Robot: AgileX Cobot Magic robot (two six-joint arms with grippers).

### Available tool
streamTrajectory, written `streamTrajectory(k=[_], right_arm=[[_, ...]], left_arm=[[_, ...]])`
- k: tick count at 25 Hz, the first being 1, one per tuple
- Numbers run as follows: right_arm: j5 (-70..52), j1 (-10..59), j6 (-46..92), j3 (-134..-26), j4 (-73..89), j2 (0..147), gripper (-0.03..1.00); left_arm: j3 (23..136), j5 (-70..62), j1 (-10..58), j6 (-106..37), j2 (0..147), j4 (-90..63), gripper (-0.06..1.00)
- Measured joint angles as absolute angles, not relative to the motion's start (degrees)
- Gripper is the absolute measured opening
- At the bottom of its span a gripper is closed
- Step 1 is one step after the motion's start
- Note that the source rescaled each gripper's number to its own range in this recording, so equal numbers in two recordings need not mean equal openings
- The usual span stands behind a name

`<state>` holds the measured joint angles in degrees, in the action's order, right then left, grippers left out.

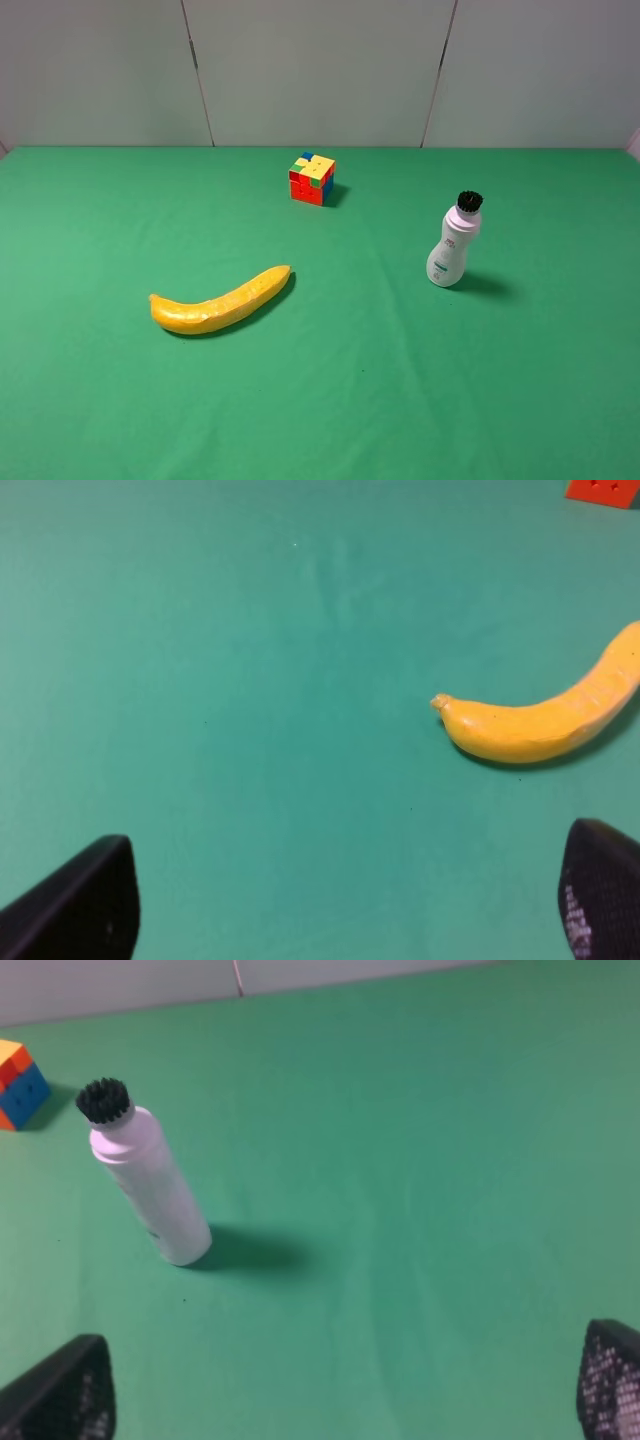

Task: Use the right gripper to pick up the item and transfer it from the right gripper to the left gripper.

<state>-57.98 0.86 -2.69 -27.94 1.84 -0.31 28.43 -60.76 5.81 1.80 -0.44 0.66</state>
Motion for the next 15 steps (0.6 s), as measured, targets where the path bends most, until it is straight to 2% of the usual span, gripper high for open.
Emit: streamTrajectory(k=[6,15], right_arm=[[-57.64,0.86,-2.79,-28.25,1.84,1.53,1.00],[-54.28,0.86,-2.86,-37.39,1.88,28.71,1.00]], left_arm=[[28.43,-60.76,5.81,1.80,-0.44,0.66,0.78],[28.43,-60.76,5.81,1.80,-0.44,0.66,0.78]])
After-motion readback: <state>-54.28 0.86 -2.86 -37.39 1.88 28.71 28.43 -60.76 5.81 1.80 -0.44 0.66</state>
